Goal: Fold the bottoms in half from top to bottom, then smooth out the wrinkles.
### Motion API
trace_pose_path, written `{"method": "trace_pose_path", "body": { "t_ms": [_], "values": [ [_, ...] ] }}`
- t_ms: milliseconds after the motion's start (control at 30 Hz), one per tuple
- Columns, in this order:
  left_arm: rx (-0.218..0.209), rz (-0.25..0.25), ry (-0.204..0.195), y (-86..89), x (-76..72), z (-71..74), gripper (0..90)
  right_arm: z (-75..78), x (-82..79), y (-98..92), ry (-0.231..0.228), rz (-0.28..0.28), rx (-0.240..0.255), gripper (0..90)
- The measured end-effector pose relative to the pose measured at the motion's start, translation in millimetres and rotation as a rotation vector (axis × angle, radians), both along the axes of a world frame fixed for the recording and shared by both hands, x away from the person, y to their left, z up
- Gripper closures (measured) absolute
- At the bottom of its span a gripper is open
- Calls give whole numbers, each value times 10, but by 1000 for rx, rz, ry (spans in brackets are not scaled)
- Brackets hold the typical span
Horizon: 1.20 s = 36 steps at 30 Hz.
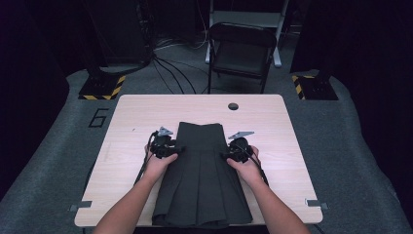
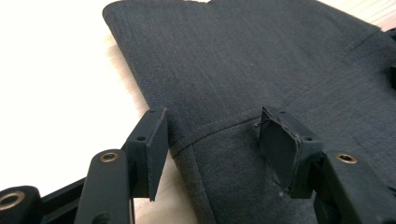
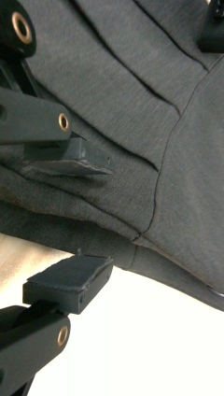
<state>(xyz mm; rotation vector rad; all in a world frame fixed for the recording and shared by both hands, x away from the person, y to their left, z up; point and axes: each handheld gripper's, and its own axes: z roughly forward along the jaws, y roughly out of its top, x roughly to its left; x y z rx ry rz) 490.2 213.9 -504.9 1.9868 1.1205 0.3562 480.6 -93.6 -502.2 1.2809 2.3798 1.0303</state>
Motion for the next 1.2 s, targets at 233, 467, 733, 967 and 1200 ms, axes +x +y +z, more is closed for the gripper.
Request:
{"method": "trace_pose_path", "body": {
  "t_ms": [233,467,733,967,1200],
  "values": [
    [-11,12,19,0,17,-63,446,-55,20,7,25,13,3,517],
    [-23,21,22,10,-22,-105,493,-75,-3,27,35,56,22,688],
    [-30,14,46,23,-88,-94,516,-60,-55,48,47,85,3,727],
    [-59,31,36,44,-45,-38,490,-61,-83,49,28,98,-15,703],
    [-9,12,7,16,85,56,459,-34,-126,67,11,70,-3,614]
  ]
}}
